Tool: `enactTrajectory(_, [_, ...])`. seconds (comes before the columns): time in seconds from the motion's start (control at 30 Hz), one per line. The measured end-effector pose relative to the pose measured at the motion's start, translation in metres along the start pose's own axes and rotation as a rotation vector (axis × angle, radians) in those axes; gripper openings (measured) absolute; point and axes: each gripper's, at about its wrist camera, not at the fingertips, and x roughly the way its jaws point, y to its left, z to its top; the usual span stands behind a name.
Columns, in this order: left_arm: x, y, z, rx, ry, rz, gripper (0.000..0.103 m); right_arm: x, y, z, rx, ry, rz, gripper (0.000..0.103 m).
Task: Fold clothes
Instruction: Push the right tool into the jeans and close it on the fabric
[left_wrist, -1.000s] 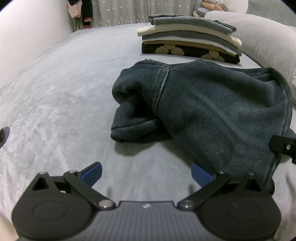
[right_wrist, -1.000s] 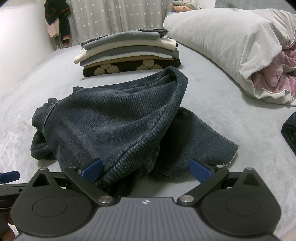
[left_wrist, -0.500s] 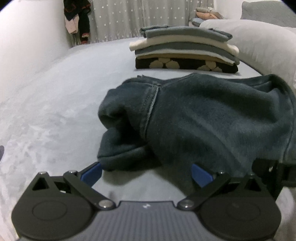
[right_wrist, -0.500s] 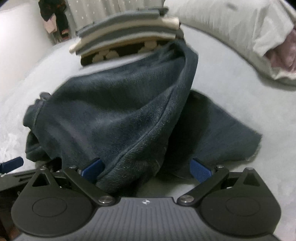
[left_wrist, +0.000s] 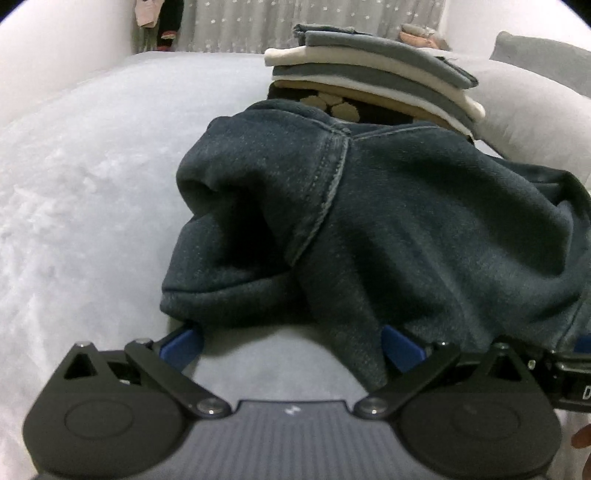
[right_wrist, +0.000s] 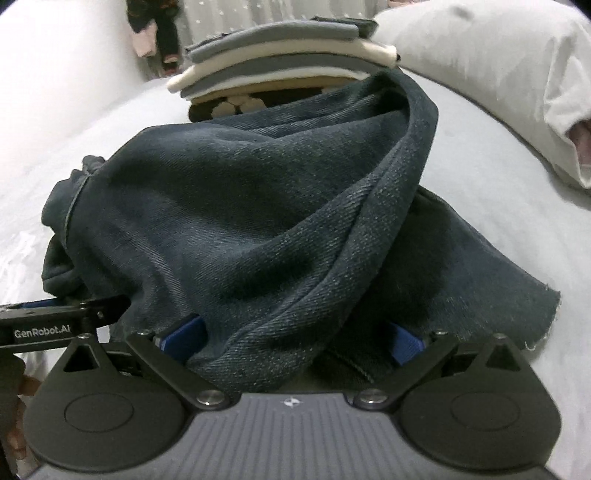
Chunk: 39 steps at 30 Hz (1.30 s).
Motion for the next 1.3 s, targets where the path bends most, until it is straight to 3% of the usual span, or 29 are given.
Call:
enactTrajectory(0.13, [-0.007,0.001,-0.001,-0.017,-0.02,-0.019,0.103,-0.009,0.0,0.005,-0.011,-0.007,0.003,0.103])
enactTrajectory(0.33, [-0.021,0.007,0.007,-0.089,-0.005,-0.046,0.103,-0.043,0.003,0.013,-0.079,-0.176,-0.078,0.102])
enactTrajectory(0.47, [-0.029,0.009,0.016,-0.054,-0.053,-0.02,0.103,-0.052,-0.003,0.023,-0.037,-0.249,-0.042,0.1])
enactTrajectory(0.53, [-0.029,0.013,0.019,-0.076,-0.064,-0.033,0.103,-0.056,-0.005,0.025,-0.015,-0.274,-0.025,0.094])
enactTrajectory(0.63, [-0.03,0.021,0.021,-0.126,-0.068,-0.061,0.103,-0.057,0.008,0.03,-0.031,-0.318,-0.002,0.094])
enactTrajectory(0.8, [-0.028,0.031,0.031,-0.186,-0.045,-0.109,0.102,-0.058,0.033,0.044,-0.16,-0.38,0.034,0.094])
enactTrajectory(1.03, [-0.024,0.038,0.043,-0.225,-0.061,-0.133,0.101,-0.027,0.062,0.056,-0.356,-0.356,0.008,0.092])
enactTrajectory(1.1, [-0.025,0.036,0.047,-0.207,-0.081,-0.129,0.101,-0.013,0.062,0.054,-0.371,-0.337,-0.018,0.085])
enactTrajectory(1.17, [-0.025,0.034,0.05,-0.194,-0.095,-0.128,0.101,0.0,0.063,0.053,-0.405,-0.324,-0.057,0.058])
enactTrajectory(1.2, [-0.024,0.033,0.051,-0.191,-0.097,-0.13,0.101,0.002,0.062,0.053,-0.416,-0.326,-0.046,0.049])
enactTrajectory(1.23, [-0.022,0.032,0.052,-0.189,-0.096,-0.13,0.101,0.005,0.062,0.054,-0.426,-0.33,-0.033,0.031])
enactTrajectory(1.3, [-0.019,0.031,0.053,-0.191,-0.094,-0.126,0.101,0.004,0.056,0.06,-0.385,-0.338,-0.016,0.022])
